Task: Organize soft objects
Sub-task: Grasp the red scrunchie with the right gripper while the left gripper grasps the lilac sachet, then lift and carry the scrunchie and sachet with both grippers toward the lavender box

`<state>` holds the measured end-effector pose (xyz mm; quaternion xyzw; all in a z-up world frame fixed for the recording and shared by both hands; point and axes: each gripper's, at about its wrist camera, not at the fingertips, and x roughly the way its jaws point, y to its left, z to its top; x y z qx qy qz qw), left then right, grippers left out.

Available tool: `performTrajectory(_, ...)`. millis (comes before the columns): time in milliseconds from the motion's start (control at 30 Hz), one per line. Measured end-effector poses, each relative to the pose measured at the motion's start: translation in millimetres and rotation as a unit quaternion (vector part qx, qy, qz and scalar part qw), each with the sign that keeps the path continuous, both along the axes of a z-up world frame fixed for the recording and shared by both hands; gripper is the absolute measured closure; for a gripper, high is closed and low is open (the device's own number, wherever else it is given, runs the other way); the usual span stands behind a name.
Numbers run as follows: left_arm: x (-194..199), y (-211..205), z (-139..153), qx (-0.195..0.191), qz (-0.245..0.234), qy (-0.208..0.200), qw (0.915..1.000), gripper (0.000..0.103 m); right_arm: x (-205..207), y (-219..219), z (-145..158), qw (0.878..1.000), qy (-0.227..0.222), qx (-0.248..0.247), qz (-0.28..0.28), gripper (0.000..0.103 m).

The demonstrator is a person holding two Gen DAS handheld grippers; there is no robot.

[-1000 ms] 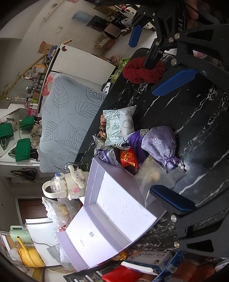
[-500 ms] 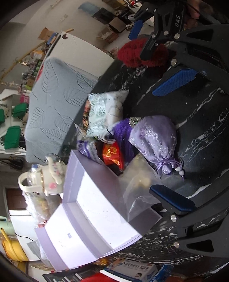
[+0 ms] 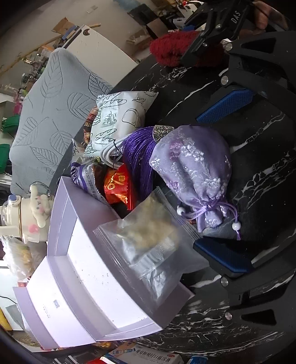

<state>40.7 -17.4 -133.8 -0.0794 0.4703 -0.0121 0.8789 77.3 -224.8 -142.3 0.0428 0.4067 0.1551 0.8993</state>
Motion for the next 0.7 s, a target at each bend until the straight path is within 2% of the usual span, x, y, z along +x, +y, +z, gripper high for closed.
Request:
performTrajectory(67, 2.0, -0.9, -0.5, 0.0, 0.003, 0.004, 1.0, 0.002, -0.4, -2.3, 0.1, 1.0, -0.003, 0.0, 0.001, 0.013)
performTrajectory(100, 2.4, -1.1, -0.5, 0.001, 0.006, 0.003, 1.0, 0.011, -0.5, -4.1, 0.2, 1.0, -0.004, 0.004, 0.001, 0.019)
performTrajectory(133, 2.7, -1.9, -0.7, 0.004, 0.009, 0.003, 0.9999, 0.021, -0.4, -4.9, 0.9, 1.0, -0.005, 0.005, 0.001, 0.035)
performTrajectory(167, 2.8, -2.7, -0.5, 0.01, 0.013, -0.002, 0.9999, 0.023, 0.0, -5.3, 1.1, 1.0, -0.005, 0.006, 0.0, 0.045)
performTrajectory(233, 0.0, -8.2, 1.4, 0.032, 0.017, -0.008, 0.9993, 0.029, 0.9, -6.6, 0.4, 1.0, -0.004, 0.019, -0.001, 0.057)
performTrajectory(400, -11.8, -12.6, 5.6, 0.03, 0.004, -0.015, 0.9994, 0.034, -4.5, -2.7, 3.4, 0.999, -0.01, 0.026, 0.018, 0.063)
performTrajectory(700, -40.4, -16.7, 25.5, 0.04, -0.008, -0.054, 0.9977, 0.035, -16.9, 9.3, 10.7, 0.999, -0.012, 0.031, 0.038, 0.064)
